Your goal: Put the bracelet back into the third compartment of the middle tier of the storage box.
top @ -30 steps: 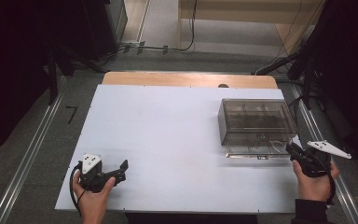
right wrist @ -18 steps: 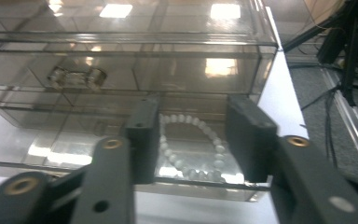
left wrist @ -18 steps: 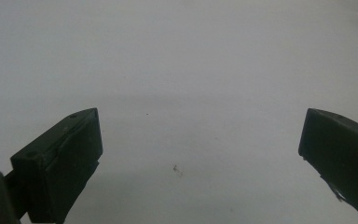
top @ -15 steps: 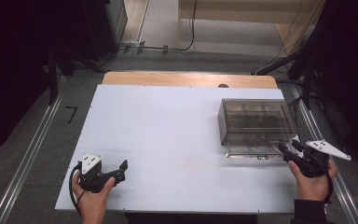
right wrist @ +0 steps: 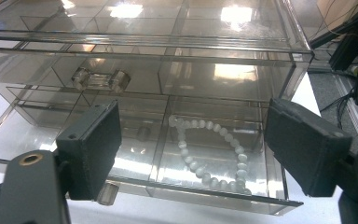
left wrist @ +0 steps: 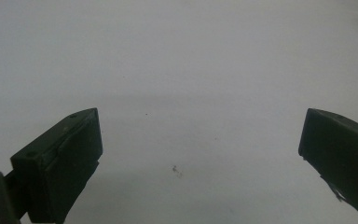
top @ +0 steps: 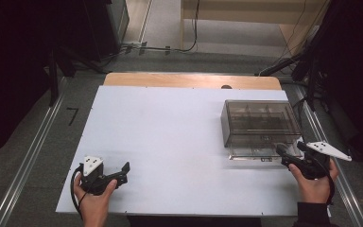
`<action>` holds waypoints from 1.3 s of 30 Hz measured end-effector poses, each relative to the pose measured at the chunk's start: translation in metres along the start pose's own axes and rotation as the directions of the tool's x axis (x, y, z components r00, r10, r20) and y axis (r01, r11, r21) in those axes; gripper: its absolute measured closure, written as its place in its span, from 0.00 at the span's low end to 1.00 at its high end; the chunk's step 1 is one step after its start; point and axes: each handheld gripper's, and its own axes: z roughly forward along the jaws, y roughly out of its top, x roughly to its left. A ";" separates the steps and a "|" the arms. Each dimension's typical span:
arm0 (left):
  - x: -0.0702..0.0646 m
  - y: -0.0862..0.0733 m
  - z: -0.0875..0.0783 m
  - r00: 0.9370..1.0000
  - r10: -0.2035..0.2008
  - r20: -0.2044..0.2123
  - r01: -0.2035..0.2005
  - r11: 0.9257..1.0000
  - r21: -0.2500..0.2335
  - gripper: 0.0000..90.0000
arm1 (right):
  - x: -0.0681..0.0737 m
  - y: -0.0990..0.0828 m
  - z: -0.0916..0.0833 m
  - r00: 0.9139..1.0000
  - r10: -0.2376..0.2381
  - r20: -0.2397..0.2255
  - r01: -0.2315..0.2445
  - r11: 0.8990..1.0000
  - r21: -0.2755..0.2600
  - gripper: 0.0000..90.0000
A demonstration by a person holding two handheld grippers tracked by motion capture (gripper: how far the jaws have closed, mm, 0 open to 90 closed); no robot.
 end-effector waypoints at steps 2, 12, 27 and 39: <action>0.000 0.000 0.000 1.000 0.002 -0.001 -0.002 1.000 0.000 0.00 | 0.000 0.000 -0.001 1.000 -0.001 -0.003 0.001 1.000 -0.002 0.19; 0.001 0.000 0.000 1.000 -0.001 -0.007 0.001 1.000 -0.001 0.00 | 0.003 -0.001 -0.003 1.000 -0.016 -0.001 0.016 1.000 -0.003 0.15; 0.002 0.000 -0.001 1.000 -0.001 -0.017 0.001 1.000 0.001 0.00 | 0.006 -0.012 -0.019 0.999 -0.037 -0.003 0.037 0.999 0.002 0.13; 0.011 -0.002 -0.005 0.998 0.028 -0.056 -0.027 1.000 0.008 0.00 | 0.009 -0.027 -0.033 0.998 -0.054 -0.011 0.055 0.998 0.015 0.13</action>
